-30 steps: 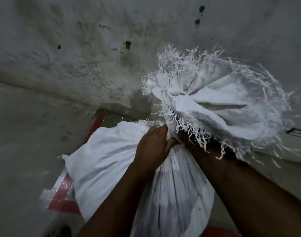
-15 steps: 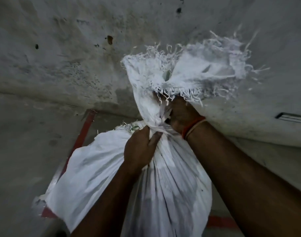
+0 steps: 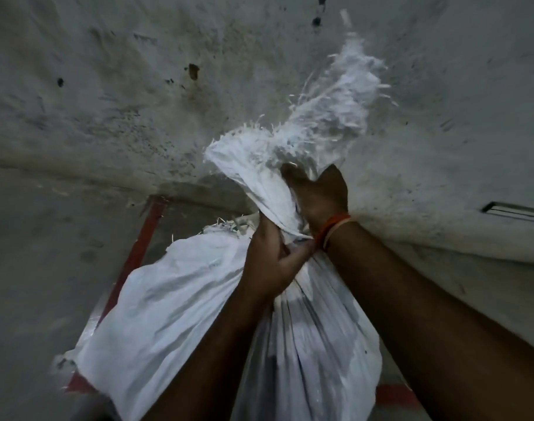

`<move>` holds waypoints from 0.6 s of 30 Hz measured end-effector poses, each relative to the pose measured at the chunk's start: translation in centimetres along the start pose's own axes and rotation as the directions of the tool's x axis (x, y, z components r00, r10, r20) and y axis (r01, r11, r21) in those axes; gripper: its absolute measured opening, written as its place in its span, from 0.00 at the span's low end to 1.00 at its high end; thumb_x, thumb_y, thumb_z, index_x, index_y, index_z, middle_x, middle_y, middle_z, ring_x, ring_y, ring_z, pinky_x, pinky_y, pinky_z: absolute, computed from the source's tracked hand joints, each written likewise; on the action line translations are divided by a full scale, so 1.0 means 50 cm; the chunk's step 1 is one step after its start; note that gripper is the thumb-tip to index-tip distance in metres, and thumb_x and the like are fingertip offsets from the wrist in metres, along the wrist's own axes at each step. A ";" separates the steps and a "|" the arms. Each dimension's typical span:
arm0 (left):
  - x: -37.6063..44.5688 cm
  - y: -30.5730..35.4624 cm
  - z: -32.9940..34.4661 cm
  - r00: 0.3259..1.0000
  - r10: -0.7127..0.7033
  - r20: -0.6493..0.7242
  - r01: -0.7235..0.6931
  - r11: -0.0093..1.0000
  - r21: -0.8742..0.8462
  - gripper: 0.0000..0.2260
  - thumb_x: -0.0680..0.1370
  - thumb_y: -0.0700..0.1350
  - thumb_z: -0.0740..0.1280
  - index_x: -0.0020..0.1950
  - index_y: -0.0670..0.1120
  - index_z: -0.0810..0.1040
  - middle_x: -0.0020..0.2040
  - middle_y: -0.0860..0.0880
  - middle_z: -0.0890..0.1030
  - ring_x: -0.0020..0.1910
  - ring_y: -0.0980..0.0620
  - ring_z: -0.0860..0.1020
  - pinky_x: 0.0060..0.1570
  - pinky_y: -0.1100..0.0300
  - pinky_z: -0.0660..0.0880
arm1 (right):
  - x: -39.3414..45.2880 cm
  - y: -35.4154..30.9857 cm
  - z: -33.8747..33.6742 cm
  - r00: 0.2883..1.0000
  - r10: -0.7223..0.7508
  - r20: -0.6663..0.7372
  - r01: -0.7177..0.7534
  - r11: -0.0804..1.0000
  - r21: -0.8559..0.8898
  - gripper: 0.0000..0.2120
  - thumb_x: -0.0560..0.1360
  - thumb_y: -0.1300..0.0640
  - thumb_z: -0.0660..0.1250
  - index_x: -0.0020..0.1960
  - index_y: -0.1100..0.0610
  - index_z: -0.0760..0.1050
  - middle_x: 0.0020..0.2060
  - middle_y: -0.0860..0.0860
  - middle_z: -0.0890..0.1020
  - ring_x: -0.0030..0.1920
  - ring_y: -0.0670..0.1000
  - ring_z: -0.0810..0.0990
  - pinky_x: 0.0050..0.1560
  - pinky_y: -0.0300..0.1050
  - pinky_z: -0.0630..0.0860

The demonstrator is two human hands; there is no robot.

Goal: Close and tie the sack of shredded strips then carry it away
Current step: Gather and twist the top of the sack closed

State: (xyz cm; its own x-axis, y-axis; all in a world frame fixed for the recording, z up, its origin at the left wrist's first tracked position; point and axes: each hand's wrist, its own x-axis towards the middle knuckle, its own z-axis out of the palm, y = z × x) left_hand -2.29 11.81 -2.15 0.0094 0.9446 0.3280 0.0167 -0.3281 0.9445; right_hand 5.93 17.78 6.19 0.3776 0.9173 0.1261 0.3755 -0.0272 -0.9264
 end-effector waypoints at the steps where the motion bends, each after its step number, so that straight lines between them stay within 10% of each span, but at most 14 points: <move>1: 0.004 0.016 -0.005 0.996 -0.069 0.049 0.077 0.976 -0.203 0.29 0.72 0.50 0.72 0.72 0.45 0.70 0.66 0.47 0.80 0.66 0.50 0.78 0.64 0.50 0.75 | -0.009 0.002 -0.010 0.998 0.017 0.061 -0.021 0.998 0.060 0.20 0.68 0.49 0.77 0.57 0.55 0.80 0.51 0.50 0.86 0.50 0.48 0.85 0.54 0.44 0.81; 3: 0.019 0.042 -0.013 0.978 -0.183 0.096 0.207 0.867 -0.453 0.24 0.75 0.47 0.71 0.69 0.44 0.74 0.63 0.46 0.82 0.63 0.49 0.80 0.63 0.51 0.76 | -0.034 0.004 -0.036 0.974 0.036 0.222 -0.070 0.987 0.148 0.15 0.71 0.52 0.76 0.54 0.55 0.78 0.48 0.53 0.86 0.45 0.49 0.86 0.47 0.46 0.82; 8: 0.055 0.054 -0.024 0.940 -0.342 -0.014 0.304 0.853 -0.425 0.10 0.82 0.48 0.64 0.57 0.47 0.83 0.53 0.45 0.86 0.55 0.46 0.84 0.61 0.44 0.78 | -0.128 0.028 -0.094 0.889 -0.032 0.456 -0.165 0.908 0.384 0.14 0.77 0.60 0.68 0.63 0.56 0.78 0.48 0.49 0.87 0.49 0.47 0.85 0.47 0.44 0.79; 13: 0.090 0.008 -0.019 0.857 -0.502 0.119 0.499 0.749 -0.435 0.18 0.83 0.51 0.62 0.64 0.40 0.78 0.58 0.39 0.84 0.58 0.42 0.83 0.63 0.43 0.76 | -0.226 0.100 -0.119 0.918 -0.190 0.349 0.176 0.982 0.072 0.36 0.74 0.53 0.73 0.75 0.37 0.58 0.64 0.40 0.78 0.62 0.40 0.79 0.57 0.40 0.79; 18: 0.107 -0.026 -0.009 0.705 -0.687 0.176 0.696 0.621 -0.360 0.23 0.82 0.56 0.63 0.63 0.37 0.79 0.53 0.39 0.85 0.51 0.43 0.84 0.53 0.50 0.81 | -0.235 0.164 -0.107 0.926 -0.147 0.349 0.237 0.944 -0.231 0.37 0.71 0.38 0.68 0.76 0.41 0.57 0.69 0.41 0.70 0.70 0.41 0.68 0.70 0.52 0.70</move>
State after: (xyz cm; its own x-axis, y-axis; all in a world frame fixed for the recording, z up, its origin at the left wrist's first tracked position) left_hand -2.69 17.27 -1.60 0.1708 0.8906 -0.4214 -0.3435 0.4547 0.8217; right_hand 9.10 4.66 -0.97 -0.0007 0.9917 0.1289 0.6395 0.0996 -0.7623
